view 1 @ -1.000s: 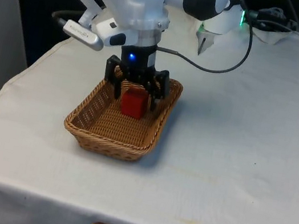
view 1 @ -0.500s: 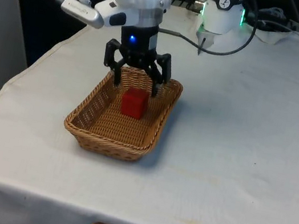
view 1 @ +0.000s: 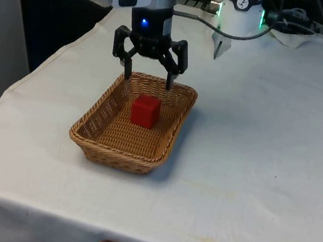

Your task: Pick up the cube and place it into the basket.

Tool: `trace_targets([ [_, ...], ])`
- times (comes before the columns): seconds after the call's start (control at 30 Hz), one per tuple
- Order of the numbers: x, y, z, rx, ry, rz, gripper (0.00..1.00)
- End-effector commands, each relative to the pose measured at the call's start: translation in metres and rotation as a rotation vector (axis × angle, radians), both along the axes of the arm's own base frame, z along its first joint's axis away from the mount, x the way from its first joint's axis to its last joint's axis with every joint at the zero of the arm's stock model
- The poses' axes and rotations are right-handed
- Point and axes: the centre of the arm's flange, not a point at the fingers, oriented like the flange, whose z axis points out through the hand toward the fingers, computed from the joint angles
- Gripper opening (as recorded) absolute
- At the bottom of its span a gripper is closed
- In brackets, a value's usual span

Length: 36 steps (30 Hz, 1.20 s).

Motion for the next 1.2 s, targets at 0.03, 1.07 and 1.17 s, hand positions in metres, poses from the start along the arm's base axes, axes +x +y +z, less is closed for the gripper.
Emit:
trace_targets([
  [0.03, -0.002, 0.001, 0.005, -0.003, 0.003, 0.001, 1.00],
  [1.07, -0.010, 0.039, 0.054, 0.024, 0.004, 0.121, 1.00],
  [1.17, -0.008, 0.042, 0.053, 0.029, 0.001, 0.131, 1.00],
])
